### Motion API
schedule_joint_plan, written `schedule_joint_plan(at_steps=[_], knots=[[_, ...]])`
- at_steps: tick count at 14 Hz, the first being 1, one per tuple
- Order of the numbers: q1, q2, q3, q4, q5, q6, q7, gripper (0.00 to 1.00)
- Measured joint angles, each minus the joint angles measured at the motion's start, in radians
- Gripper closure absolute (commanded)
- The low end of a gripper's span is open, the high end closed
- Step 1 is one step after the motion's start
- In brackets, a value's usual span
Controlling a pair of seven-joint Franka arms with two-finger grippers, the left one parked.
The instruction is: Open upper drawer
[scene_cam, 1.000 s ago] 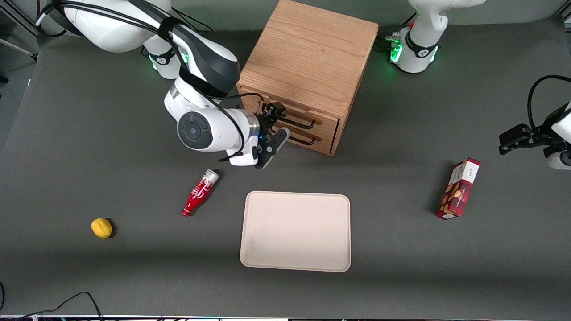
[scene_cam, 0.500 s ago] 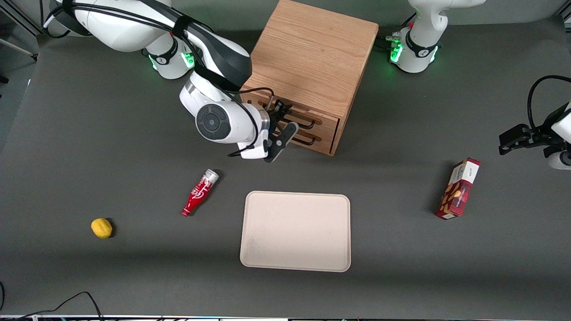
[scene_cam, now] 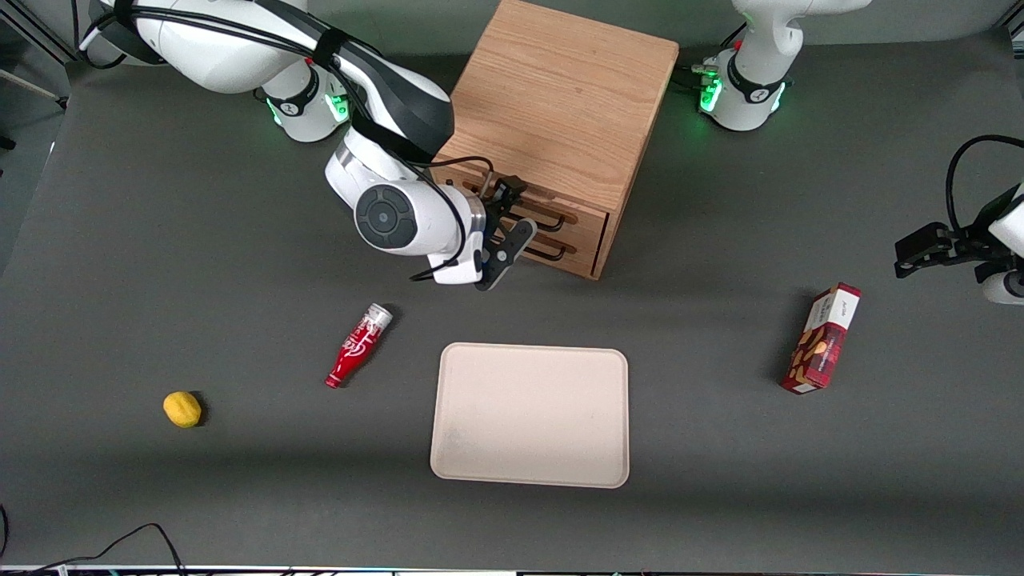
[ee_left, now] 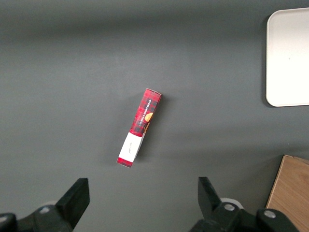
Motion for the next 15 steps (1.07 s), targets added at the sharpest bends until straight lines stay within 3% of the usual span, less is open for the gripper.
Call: schedule_joint_plan(at_steps=[3,15], knots=[[-0.003,0.007,-0.005,-0.008,-0.034,0.019,0.0,0.0],[-0.006,0.032,-0.007,-0.008,-0.072,0.036,0.007,0.0]])
